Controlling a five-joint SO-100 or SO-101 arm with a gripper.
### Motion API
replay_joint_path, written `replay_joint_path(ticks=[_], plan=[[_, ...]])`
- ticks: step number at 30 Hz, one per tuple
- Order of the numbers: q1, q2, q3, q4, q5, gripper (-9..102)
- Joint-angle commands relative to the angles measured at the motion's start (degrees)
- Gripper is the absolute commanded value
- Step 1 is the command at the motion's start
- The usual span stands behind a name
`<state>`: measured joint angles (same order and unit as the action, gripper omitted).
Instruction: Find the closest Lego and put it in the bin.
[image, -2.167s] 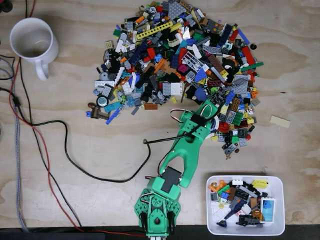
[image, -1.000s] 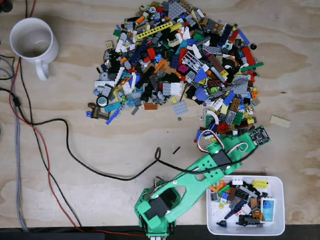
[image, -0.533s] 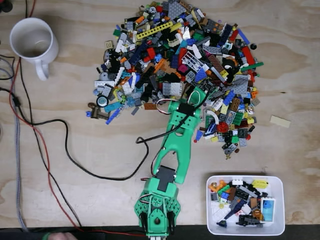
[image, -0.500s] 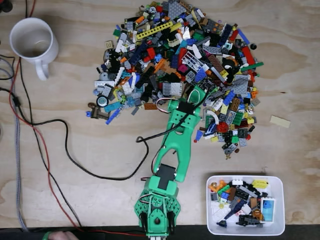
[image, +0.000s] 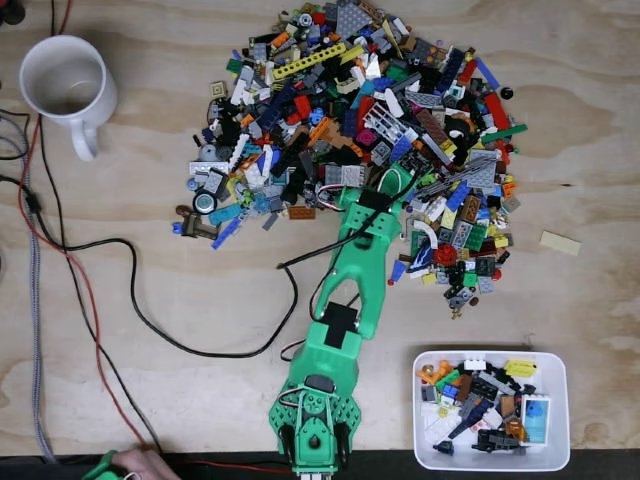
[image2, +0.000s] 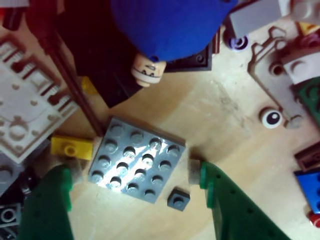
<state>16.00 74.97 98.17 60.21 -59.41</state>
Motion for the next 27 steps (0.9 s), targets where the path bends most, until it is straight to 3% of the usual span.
replay_joint_path(ticks=[1,15,27], plan=[[-0.18,0.44,-4.48,-0.7,0.7,26],[0.18,1.76,-2.9,0.7,-5.01,12],[5.27,16.0,-5.62,6.86,-9.49,13]])
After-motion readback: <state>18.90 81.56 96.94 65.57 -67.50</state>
